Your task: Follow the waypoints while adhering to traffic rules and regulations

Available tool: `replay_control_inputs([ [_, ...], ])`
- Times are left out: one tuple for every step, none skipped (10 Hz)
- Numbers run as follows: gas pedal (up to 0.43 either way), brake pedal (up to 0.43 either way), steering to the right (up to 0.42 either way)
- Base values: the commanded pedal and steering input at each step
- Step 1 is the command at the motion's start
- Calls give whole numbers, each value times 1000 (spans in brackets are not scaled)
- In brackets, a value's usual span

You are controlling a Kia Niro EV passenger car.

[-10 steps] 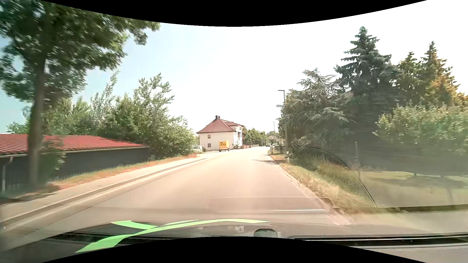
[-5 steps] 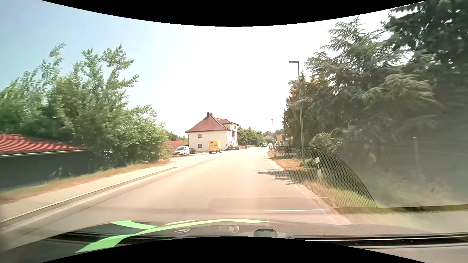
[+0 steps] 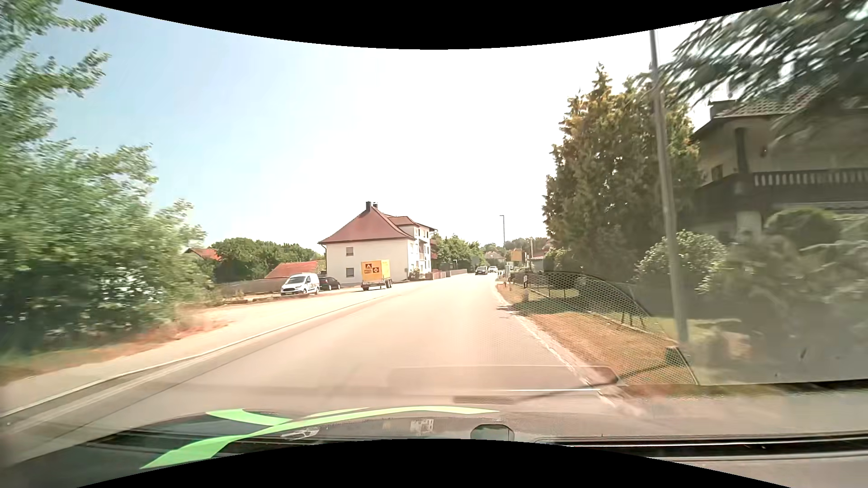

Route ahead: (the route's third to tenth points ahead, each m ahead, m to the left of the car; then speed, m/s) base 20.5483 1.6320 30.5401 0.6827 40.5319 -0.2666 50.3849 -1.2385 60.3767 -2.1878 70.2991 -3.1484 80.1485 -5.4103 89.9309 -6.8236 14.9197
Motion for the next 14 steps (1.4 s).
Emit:
replay_control_inputs([
  [157, 0, 10],
  [169, 0, 10],
  [169, 0, 10],
  [157, 0, 10],
  [150, 0, 10],
  [130, 0, 10],
  [130, 0, 10],
  [130, 0, 10],
  [150, 0, 10],
  [169, 0, 10],
  [189, 0, 10],
  [189, 0, 10],
  [189, 0, 9],
  [177, 0, 8],
])
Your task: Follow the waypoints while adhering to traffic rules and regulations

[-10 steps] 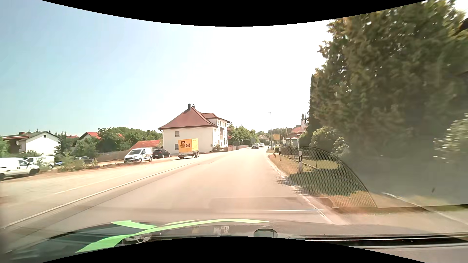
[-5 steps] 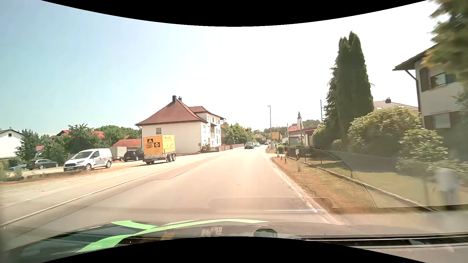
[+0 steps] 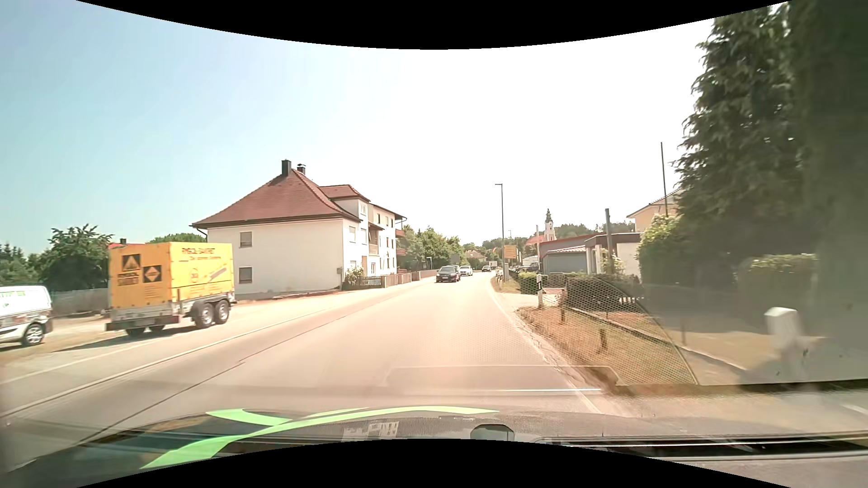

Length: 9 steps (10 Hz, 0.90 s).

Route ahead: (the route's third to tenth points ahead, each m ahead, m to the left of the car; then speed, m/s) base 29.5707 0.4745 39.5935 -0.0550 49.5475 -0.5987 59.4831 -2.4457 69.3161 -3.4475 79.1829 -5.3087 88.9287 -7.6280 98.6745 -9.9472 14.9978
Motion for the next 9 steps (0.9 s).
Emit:
replay_control_inputs([
  [150, 0, 8],
  [130, 0, 8],
  [130, 0, 8],
  [130, 0, 8],
  [130, 0, 8],
  [130, 0, 6],
  [138, 0, 5],
  [157, 0, 5],
  [169, 0, 7],
])
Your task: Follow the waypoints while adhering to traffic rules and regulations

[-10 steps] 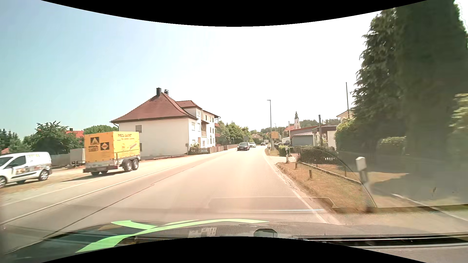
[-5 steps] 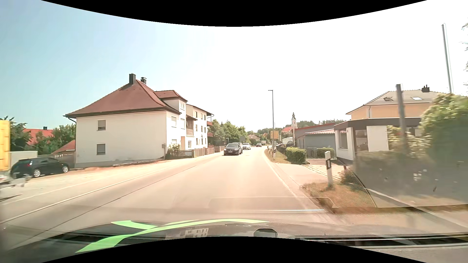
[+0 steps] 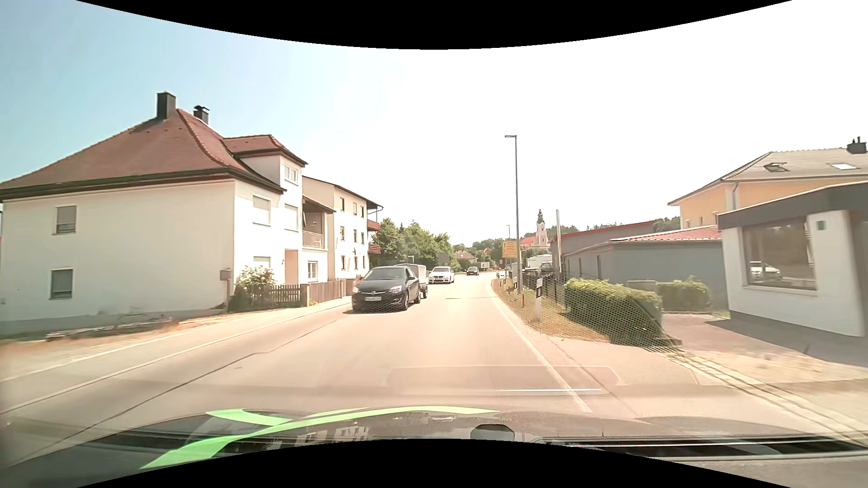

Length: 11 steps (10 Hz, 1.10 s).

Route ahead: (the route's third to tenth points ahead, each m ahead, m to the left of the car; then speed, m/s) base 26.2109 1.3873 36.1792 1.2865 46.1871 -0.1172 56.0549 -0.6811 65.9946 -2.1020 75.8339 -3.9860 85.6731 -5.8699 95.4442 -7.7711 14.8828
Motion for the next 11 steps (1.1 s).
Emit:
replay_control_inputs([
  [169, 0, 9],
  [169, 0, 7],
  [169, 0, 1],
  [150, 0, 1],
  [110, 0, 5],
  [98, 0, 8],
  [98, 0, 9],
  [98, 0, 7],
  [87, 0, 6],
  [87, 0, 6],
  [79, 0, 6],
])
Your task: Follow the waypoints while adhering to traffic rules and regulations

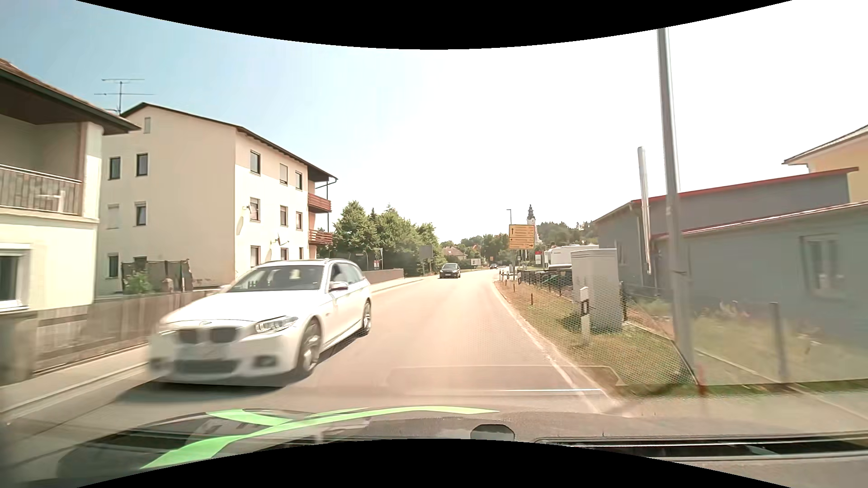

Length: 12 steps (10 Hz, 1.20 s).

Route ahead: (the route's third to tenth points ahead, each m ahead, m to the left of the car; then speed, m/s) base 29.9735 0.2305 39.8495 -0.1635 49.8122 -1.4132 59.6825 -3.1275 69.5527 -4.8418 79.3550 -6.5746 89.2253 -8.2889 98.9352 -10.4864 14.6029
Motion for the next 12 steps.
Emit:
replay_control_inputs([
  [79, 0, 8],
  [87, 0, 9],
  [98, 0, 10],
  [130, 0, 10],
  [150, 0, 10],
  [150, 0, 10],
  [157, 0, 10],
  [157, 0, 10],
  [138, 0, 11],
  [130, 0, 10],
  [110, 0, 10],
  [110, 0, 10],
])
